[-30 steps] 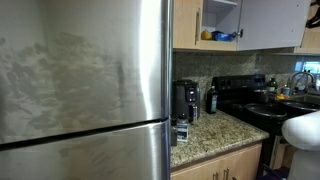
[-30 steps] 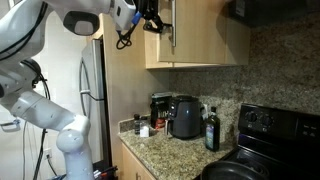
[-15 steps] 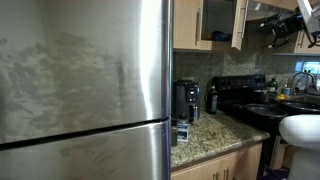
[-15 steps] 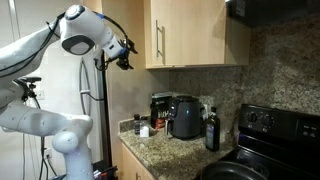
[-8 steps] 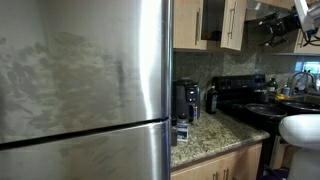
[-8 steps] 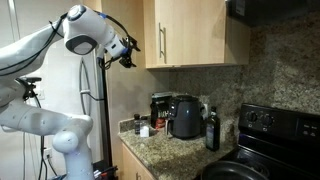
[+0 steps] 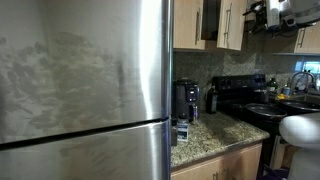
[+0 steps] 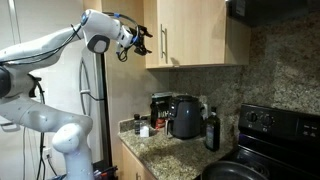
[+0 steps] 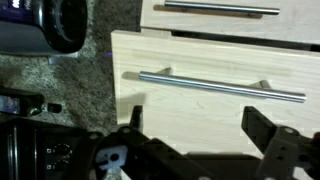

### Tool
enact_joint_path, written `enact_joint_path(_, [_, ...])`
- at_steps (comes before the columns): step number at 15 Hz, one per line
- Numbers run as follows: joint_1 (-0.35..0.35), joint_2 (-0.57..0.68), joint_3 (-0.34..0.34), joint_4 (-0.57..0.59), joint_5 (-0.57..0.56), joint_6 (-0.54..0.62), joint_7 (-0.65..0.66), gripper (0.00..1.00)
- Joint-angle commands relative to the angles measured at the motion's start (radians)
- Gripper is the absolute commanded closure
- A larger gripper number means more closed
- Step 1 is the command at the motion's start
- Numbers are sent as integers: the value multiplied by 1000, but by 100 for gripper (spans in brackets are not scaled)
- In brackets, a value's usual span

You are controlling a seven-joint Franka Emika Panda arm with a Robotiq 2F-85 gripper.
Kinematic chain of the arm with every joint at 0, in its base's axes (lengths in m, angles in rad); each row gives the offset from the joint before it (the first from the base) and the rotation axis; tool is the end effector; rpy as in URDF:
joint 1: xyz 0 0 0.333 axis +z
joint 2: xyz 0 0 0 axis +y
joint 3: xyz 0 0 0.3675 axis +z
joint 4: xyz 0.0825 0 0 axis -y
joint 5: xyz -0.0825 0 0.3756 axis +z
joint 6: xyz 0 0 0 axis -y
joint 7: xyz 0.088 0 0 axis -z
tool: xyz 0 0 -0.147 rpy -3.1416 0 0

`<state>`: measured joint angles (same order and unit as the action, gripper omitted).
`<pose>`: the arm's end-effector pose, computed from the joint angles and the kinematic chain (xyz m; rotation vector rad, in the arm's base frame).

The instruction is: Close the open door of the upper cabinet then open the door again

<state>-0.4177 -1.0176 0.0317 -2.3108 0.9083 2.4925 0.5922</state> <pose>0.2284 -0.0667 0.8135 -1.4675 1.1661 -1.1552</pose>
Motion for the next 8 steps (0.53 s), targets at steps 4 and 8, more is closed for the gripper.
enact_joint_path(4, [10, 196, 76, 154, -123, 192, 113, 0])
enact_joint_path(8, [37, 298, 73, 254, -258, 134, 231, 0])
